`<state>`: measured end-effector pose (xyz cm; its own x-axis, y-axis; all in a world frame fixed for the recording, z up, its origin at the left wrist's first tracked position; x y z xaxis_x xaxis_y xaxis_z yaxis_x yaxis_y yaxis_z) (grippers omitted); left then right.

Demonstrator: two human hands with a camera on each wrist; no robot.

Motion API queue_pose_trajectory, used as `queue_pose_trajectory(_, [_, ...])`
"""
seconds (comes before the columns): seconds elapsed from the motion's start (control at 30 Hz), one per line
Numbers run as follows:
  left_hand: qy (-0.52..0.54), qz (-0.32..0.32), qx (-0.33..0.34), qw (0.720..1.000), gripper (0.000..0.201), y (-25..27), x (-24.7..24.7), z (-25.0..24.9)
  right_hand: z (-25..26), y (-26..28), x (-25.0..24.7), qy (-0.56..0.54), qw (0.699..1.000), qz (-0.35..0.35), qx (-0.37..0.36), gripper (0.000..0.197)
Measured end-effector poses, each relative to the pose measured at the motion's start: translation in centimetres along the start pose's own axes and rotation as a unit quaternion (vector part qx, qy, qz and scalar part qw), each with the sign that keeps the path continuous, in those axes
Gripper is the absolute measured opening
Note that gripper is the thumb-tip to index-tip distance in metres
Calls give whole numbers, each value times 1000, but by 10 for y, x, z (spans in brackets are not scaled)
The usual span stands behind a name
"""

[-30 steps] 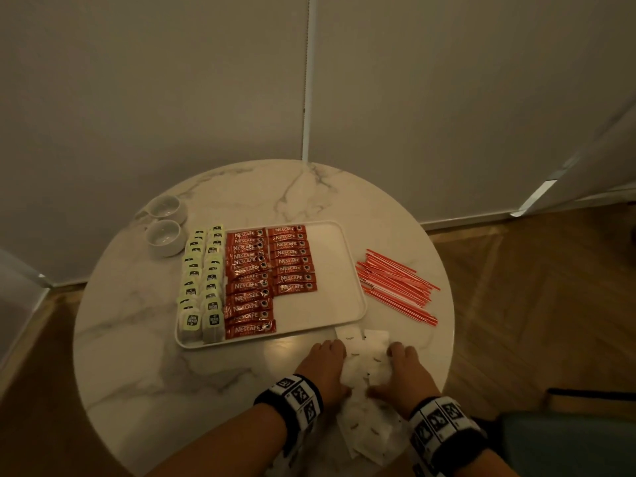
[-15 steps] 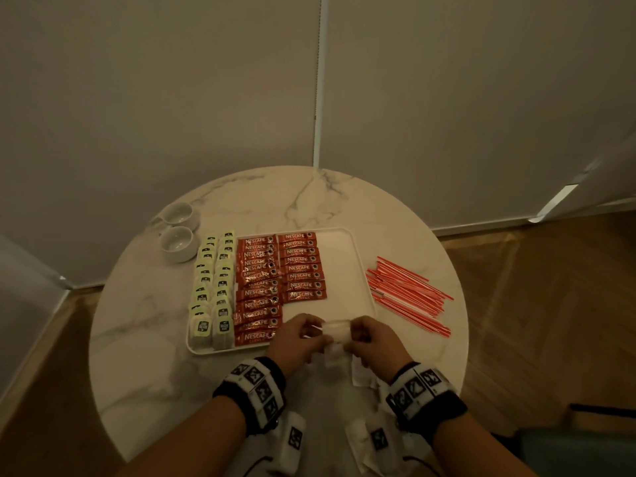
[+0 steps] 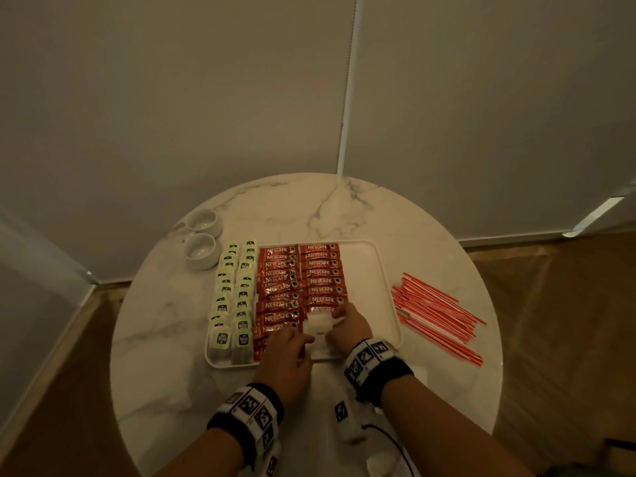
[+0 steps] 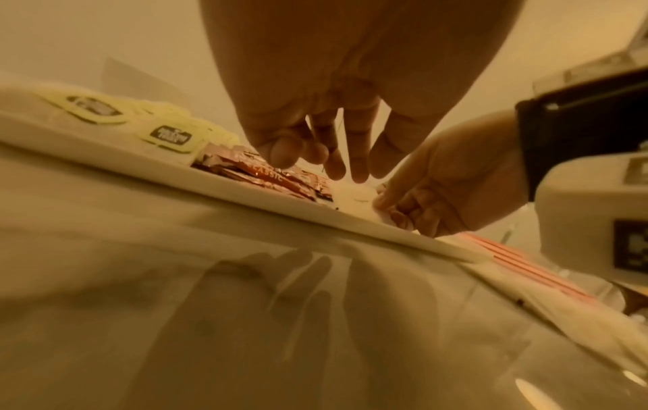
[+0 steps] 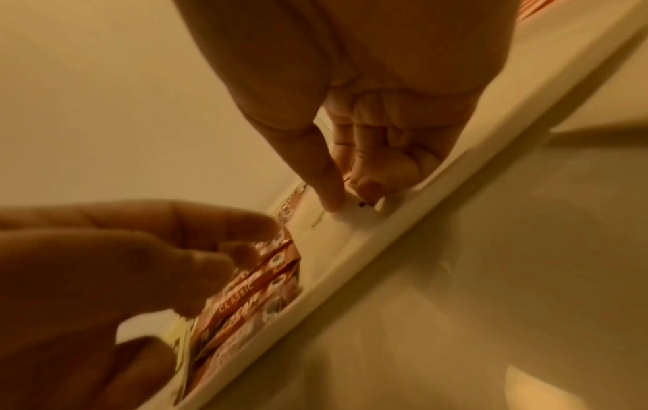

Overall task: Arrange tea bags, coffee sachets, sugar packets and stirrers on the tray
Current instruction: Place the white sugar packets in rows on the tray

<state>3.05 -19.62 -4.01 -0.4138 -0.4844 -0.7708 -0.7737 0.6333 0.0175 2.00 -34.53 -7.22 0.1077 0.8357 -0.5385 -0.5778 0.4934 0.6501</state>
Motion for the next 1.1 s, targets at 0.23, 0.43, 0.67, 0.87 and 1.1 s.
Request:
queue_pose_trajectory(0.23, [-120, 77, 42, 989, 42, 1, 10, -4, 1, 0, 6, 75, 996, -34, -17, 23])
queue_pose_trajectory(0.43, [-181, 121, 64, 974, 44, 2, 17, -7, 8, 3, 7, 149, 987, -39, -35, 22])
queue_pose_trajectory(0.67, [-199, 110, 94, 969, 45, 1, 13, -15, 10, 7, 3, 175, 983, -23, -40, 29])
queue_pose_trajectory(0.87, [-140, 73, 87, 984, 38, 1, 11, -8, -24, 23, -72, 121, 987, -66, -78, 31])
queue_pose_trajectory(1.1, [-202, 85, 126, 967, 38, 9, 24, -12, -115, 35, -104, 313, 949, -50, -13, 65])
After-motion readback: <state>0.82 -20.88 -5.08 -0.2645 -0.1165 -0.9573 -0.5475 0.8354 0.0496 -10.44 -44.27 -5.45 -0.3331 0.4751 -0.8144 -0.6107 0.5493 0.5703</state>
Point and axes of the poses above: each hand's wrist, its own y-axis away from the middle knuckle, its own x-axis out of the palm, z = x × y, the point moved 9 cm from there along -y, towards the middle knuckle, and after that the axes turned 11 degrees about x, right-handed, at the moved point
